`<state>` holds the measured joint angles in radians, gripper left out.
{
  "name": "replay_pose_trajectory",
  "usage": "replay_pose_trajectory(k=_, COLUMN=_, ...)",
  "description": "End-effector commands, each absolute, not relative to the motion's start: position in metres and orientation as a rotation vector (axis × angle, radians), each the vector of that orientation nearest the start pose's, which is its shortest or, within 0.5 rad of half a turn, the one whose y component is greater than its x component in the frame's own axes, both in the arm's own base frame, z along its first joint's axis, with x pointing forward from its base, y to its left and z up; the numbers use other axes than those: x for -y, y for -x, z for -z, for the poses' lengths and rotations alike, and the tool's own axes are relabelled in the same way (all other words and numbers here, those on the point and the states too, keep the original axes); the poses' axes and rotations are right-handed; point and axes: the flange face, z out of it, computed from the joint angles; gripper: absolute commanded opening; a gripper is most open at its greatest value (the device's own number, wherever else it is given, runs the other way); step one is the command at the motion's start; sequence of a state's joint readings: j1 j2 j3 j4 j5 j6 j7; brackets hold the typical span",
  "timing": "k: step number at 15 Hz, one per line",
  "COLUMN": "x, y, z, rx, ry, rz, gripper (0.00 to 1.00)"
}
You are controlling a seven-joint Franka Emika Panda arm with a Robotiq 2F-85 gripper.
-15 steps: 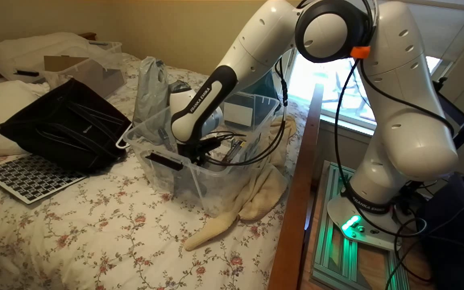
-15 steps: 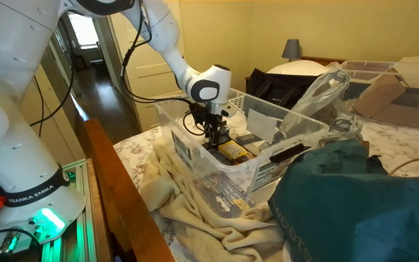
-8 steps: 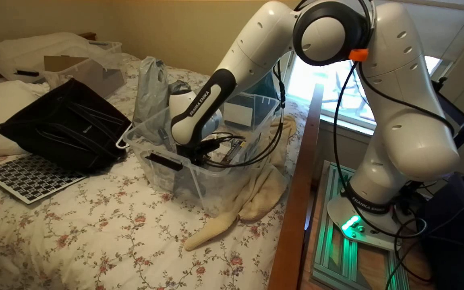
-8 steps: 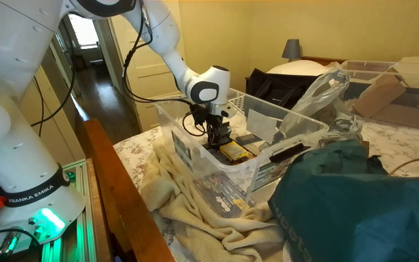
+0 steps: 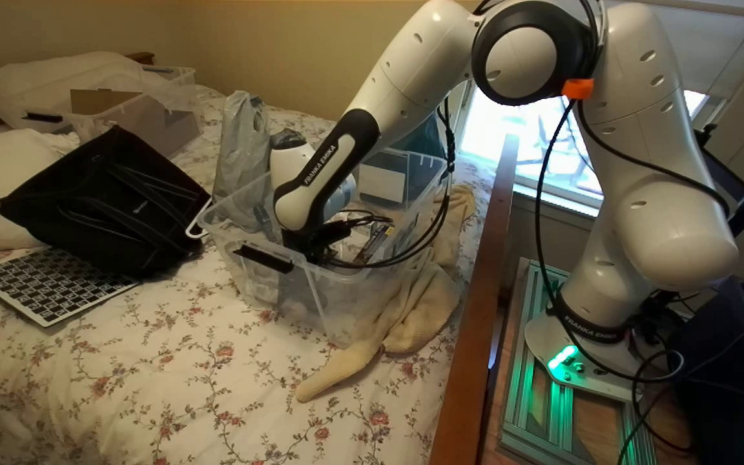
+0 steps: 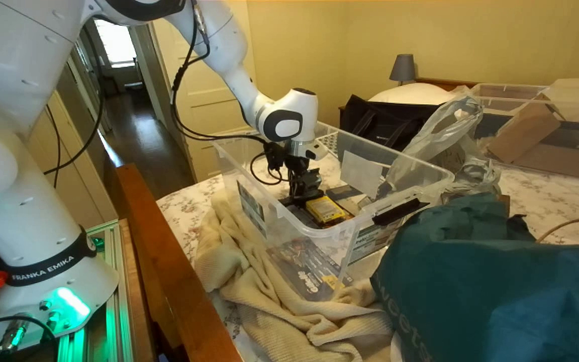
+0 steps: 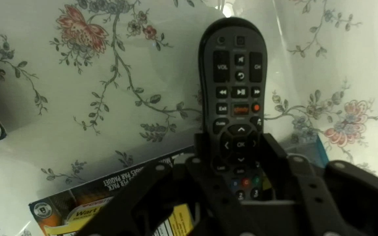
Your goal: Take an item out of the plastic container
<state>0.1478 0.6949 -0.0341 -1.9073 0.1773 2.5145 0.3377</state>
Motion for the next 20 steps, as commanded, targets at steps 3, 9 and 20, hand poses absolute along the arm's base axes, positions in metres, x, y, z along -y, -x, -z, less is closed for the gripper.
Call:
replay_pose_trajectory(k=3, x=-0.069, y=-0.596, z=-0.156, rx=-0.666, ry=3.035, rz=-0.061, gripper=0.19)
replay_pose_trajectory(k=9, x=-0.061, y=-0.575, z=-0.196, rx=-0.749, ry=3.006, rz=0.038, gripper=0.19)
replay_pose_trajectory(k=20, x=-0.058, y=-0.579, z=-0.189, rx=-0.751, ry=2.985, rz=0.06, gripper=0.99)
